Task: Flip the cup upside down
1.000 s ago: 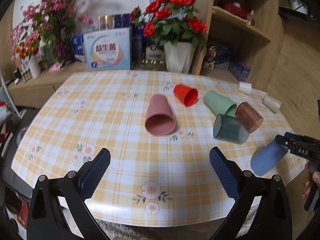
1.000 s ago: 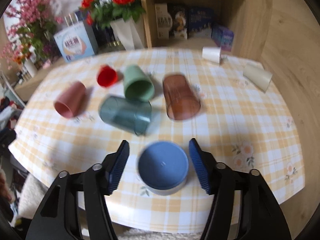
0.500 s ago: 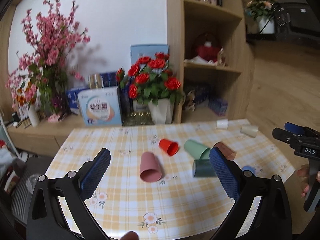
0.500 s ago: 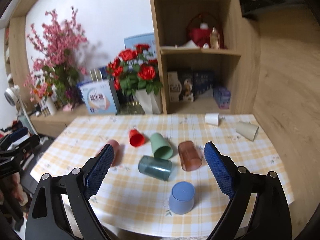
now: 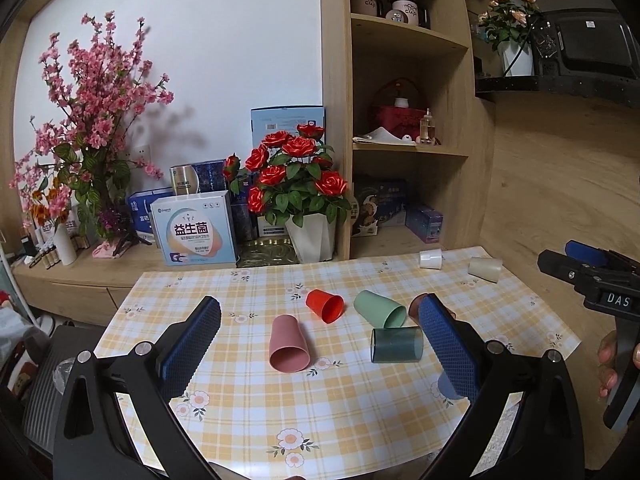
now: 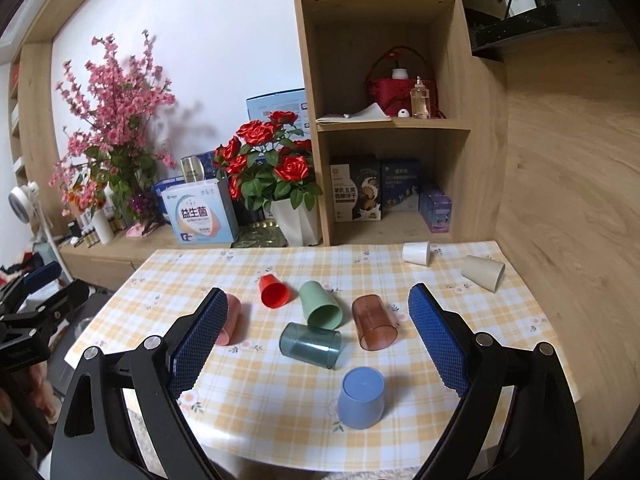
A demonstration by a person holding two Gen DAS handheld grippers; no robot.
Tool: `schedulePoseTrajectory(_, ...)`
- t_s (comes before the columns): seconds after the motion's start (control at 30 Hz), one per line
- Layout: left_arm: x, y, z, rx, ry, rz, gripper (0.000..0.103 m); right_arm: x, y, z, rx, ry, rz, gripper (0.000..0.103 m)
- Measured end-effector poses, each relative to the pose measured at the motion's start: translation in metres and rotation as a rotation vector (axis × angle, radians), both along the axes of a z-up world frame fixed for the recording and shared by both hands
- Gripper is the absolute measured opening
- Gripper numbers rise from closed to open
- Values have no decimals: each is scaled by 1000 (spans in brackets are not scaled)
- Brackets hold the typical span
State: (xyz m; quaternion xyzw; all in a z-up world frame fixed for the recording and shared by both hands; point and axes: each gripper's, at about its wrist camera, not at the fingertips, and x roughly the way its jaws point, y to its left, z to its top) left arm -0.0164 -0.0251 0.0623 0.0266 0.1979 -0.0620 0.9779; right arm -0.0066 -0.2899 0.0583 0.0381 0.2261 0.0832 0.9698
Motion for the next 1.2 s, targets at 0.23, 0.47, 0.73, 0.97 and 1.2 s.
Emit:
schedulePoseTrajectory(0.23, 1, 3, -1, -3, 5, 14, 97, -1, 1, 0, -7, 3, -10, 89)
schedulePoseTrajectory(0.47, 1, 5, 0, -5, 6, 27, 97, -2, 1, 0, -6, 5, -13, 89)
schedulePoseTrajectory(0.73, 4, 9, -1, -9, 19, 57, 97, -2, 0, -1, -5, 9, -15, 89)
schedulePoseTrajectory(0.97, 3, 10, -2, -11, 16, 48, 97, -2, 1, -4, -5, 14, -14, 89)
schedulePoseTrajectory(1.2, 4, 7, -3, 16, 15, 70, 97, -2, 3, -6, -6, 19, -15, 89)
